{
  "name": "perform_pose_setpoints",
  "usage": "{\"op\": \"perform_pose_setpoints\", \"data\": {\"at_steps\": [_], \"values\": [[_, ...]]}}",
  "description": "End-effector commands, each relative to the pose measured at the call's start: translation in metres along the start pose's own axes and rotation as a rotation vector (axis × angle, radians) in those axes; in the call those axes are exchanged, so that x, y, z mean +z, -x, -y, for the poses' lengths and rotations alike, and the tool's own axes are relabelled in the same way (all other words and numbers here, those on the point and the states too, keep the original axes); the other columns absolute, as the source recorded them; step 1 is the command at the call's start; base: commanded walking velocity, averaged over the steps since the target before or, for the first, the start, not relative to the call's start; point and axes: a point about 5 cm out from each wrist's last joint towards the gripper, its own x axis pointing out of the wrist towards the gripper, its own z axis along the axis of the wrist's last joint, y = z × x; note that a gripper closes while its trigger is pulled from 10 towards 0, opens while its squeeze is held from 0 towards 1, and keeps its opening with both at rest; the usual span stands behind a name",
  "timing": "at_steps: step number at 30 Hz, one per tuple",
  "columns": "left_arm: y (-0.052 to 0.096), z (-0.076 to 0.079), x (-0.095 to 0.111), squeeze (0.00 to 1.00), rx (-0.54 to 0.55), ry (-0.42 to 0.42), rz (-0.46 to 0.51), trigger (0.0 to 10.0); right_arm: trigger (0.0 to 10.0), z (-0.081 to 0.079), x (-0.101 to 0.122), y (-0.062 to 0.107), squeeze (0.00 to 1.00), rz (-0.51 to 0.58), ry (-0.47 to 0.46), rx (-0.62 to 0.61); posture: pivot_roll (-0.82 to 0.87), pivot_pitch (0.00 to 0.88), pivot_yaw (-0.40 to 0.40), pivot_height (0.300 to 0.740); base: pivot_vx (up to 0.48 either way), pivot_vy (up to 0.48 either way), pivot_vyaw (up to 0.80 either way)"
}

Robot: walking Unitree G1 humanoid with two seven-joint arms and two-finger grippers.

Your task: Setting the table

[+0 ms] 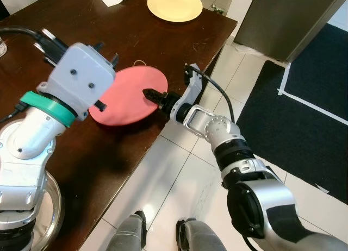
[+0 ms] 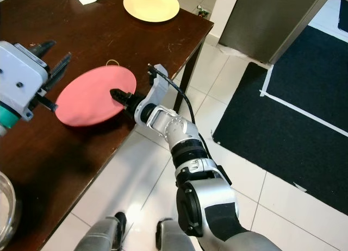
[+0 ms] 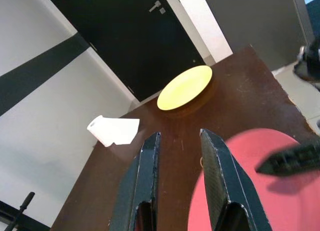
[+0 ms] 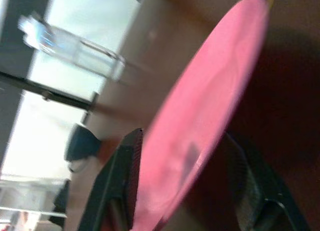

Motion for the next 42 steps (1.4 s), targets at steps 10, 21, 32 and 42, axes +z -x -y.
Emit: {"op": "perform_pose_setpoints", "data": {"at_steps": [10, 21, 32, 42], "values": [[0.009, -0.004, -0.008, 0.0, -0.084, 0.055, -0.072, 10.0, 10.0, -0.029, 0.025, 0.008, 0.0, 0.09, 0.047, 0.316, 0.03, 0.1, -0.02, 0.74, 0.0, 0.0, 0.0], [0.038, -0.016, -0.019, 0.0, -0.237, 0.272, -0.201, 10.0, 10.0, -0.022, 0.025, 0.006, 0.0, 0.105, 0.071, 0.274, 0.05, 0.09, -0.026, 0.74, 0.0, 0.0, 0.0], [0.038, -0.002, -0.027, 0.0, -0.254, 0.406, -0.27, 10.0, 10.0, -0.021, 0.043, 0.026, 0.0, 0.183, 0.134, 0.27, 0.02, 0.07, -0.023, 0.74, 0.0, 0.0, 0.0], [0.038, -0.009, -0.02, 0.0, -0.237, 0.451, -0.235, 10.0, 10.0, -0.028, 0.068, 0.061, 0.0, 0.314, 0.272, 0.254, 0.01, 0.045, -0.023, 0.74, 0.0, 0.0, 0.0]]}}
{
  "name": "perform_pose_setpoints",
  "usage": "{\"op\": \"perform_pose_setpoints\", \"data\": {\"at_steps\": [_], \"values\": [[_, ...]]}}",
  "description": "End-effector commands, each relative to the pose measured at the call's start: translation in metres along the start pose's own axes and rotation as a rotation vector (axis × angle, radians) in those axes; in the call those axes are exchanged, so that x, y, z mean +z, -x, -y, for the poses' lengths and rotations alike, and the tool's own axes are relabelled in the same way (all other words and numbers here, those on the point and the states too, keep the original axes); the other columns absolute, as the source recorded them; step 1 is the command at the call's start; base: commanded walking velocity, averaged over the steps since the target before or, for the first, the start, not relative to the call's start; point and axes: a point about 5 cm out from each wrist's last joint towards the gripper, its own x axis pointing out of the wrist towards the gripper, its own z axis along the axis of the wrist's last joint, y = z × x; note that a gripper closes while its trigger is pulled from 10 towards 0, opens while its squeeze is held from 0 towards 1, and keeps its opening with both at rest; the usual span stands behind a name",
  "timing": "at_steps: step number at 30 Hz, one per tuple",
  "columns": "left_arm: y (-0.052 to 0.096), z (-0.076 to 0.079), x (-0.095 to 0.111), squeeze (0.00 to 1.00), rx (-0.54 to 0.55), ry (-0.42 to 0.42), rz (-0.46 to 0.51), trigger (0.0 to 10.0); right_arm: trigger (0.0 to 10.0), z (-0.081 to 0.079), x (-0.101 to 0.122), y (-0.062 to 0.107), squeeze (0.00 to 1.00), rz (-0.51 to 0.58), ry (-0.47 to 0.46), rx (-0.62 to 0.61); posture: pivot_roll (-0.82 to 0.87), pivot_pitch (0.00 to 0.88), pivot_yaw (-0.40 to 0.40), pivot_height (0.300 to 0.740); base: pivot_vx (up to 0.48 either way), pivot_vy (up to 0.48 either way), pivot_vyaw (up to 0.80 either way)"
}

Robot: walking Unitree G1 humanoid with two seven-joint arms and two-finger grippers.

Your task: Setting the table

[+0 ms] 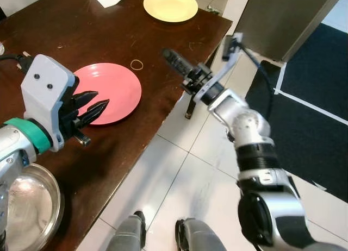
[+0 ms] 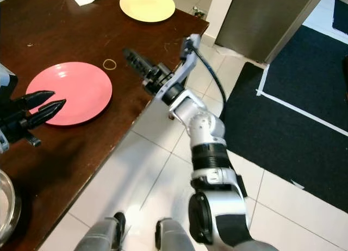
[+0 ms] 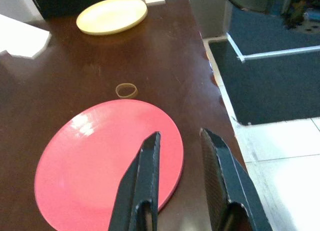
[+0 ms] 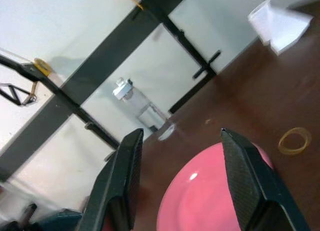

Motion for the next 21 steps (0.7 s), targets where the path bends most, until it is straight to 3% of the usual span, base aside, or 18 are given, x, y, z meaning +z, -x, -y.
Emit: {"op": "perform_pose_setpoints", "data": {"at_steps": [1, 2, 4, 5, 6, 7, 8, 9, 17, 21], "values": [[0.001, 0.001, 0.014, 0.0, 0.023, -0.008, 0.103, 10.0, 10.0, -0.006, 0.012, 0.012, 0.0, 0.041, 0.102, -0.019, -0.01, 0.035, -0.022, 0.74, 0.0, 0.0, 0.0], [0.001, 0.001, 0.014, 0.0, 0.023, -0.008, 0.103, 10.0, 10.0, -0.006, 0.012, 0.012, 0.0, 0.041, 0.102, -0.019, -0.01, 0.035, -0.022, 0.74, 0.0, 0.0, 0.0], [-0.008, 0.003, 0.024, 0.0, 0.064, 0.084, 0.231, 10.0, 10.0, -0.015, 0.021, 0.031, 0.0, 0.074, 0.371, -0.112, -0.04, 0.024, -0.013, 0.74, 0.0, 0.0, 0.0], [-0.008, 0.003, 0.024, 0.0, 0.064, 0.084, 0.231, 10.0, 10.0, -0.015, 0.021, 0.031, 0.0, 0.074, 0.371, -0.112, -0.04, 0.024, -0.013, 0.74, 0.0, 0.0, 0.0], [-0.016, 0.009, 0.023, 0.0, 0.08, 0.141, 0.256, 10.0, 10.0, -0.015, 0.022, 0.042, 0.0, 0.088, 0.481, -0.191, -0.06, 0.021, -0.006, 0.74, 0.0, 0.0, 0.0], [-0.016, 0.009, 0.023, 0.0, 0.08, 0.141, 0.256, 10.0, 10.0, -0.015, 0.022, 0.042, 0.0, 0.088, 0.481, -0.191, -0.06, 0.021, -0.006, 0.74, 0.0, 0.0, 0.0], [-0.022, 0.014, 0.022, 0.0, 0.087, 0.178, 0.261, 10.0, 10.0, -0.016, 0.023, 0.049, 0.0, 0.095, 0.542, -0.244, -0.07, 0.019, -0.001, 0.74, 0.0, 0.0, 0.0], [-0.039, 0.025, 0.011, 0.0, 0.155, 0.238, 0.215, 10.0, 10.0, -0.009, 0.023, 0.068, 0.0, 0.105, 0.605, -0.386, -0.11, 0.012, 0.021, 0.74, 0.0, 0.0, 0.0], [-0.063, 0.043, -0.007, 0.0, 0.174, 0.283, 0.14, 10.0, 10.0, 0.003, 0.03, 0.096, 0.0, 0.136, 0.619, -0.572, -0.14, 0.006, 0.038, 0.74, 0.0, 0.0, 0.0], [-0.069, 0.044, -0.012, 0.0, 0.195, 0.293, 0.122, 10.0, 10.0, 0.003, 0.031, 0.1, 0.0, 0.146, 0.623, -0.602, -0.14, 0.006, 0.039, 0.74, 0.0, 0.0, 0.0]]}}
